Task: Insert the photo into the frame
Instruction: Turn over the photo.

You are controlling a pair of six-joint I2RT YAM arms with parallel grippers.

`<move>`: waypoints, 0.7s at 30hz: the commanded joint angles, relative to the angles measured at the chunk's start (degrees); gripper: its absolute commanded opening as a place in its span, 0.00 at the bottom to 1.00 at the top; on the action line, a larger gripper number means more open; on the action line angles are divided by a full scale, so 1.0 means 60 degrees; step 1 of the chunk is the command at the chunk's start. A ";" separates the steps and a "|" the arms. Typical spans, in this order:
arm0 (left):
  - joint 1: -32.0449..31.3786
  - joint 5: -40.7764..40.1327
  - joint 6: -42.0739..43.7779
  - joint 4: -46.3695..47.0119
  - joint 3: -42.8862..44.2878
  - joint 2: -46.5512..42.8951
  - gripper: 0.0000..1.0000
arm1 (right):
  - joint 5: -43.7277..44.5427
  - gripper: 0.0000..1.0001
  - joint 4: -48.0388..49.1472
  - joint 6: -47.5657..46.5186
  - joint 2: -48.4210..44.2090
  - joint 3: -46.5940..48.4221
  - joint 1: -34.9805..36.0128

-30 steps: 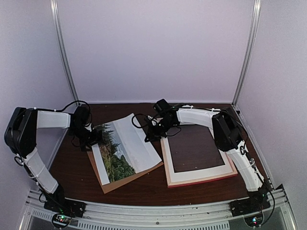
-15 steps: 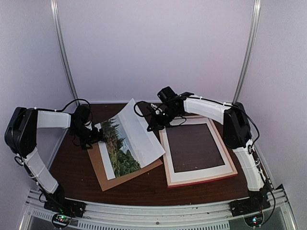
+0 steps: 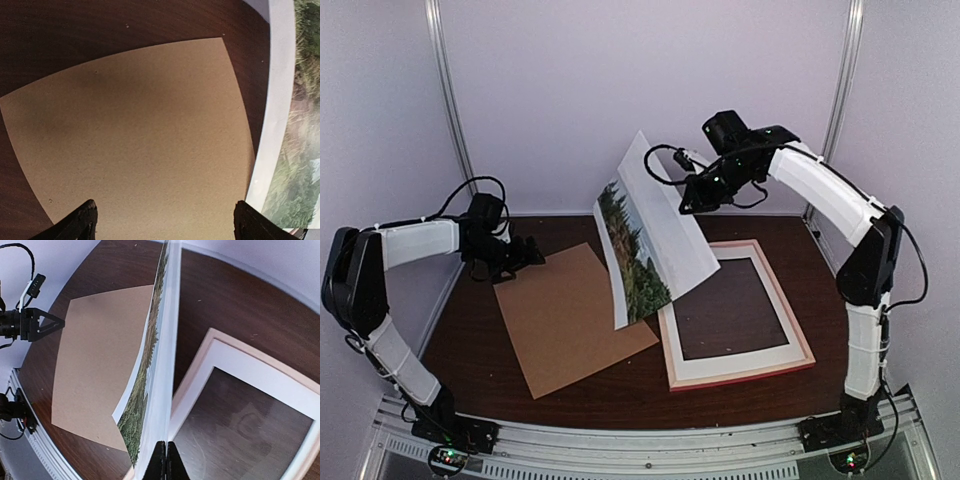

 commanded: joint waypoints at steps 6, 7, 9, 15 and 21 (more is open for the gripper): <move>-0.0654 0.0947 -0.0413 0.1100 0.0908 -0.0156 0.98 | 0.4796 0.00 -0.2561 -0.1235 -0.2342 0.1098 -0.0080; -0.0747 0.0964 -0.0436 0.1131 0.0997 -0.0128 0.98 | 0.5168 0.00 -0.2711 -0.1253 -0.2379 0.1224 -0.0023; -0.0882 0.1006 -0.0472 0.1168 0.1097 -0.0033 0.98 | 0.5798 0.00 -0.2867 -0.1276 -0.2382 0.1322 0.0145; -0.1300 0.1244 -0.0776 0.1549 0.1127 0.0124 0.98 | 0.6458 0.00 -0.2959 -0.1287 -0.1708 0.1423 0.1031; -0.1816 0.1398 -0.1459 0.2310 0.1027 0.0050 0.98 | 0.6130 0.00 -0.2651 -0.1131 -0.0727 0.1456 0.1887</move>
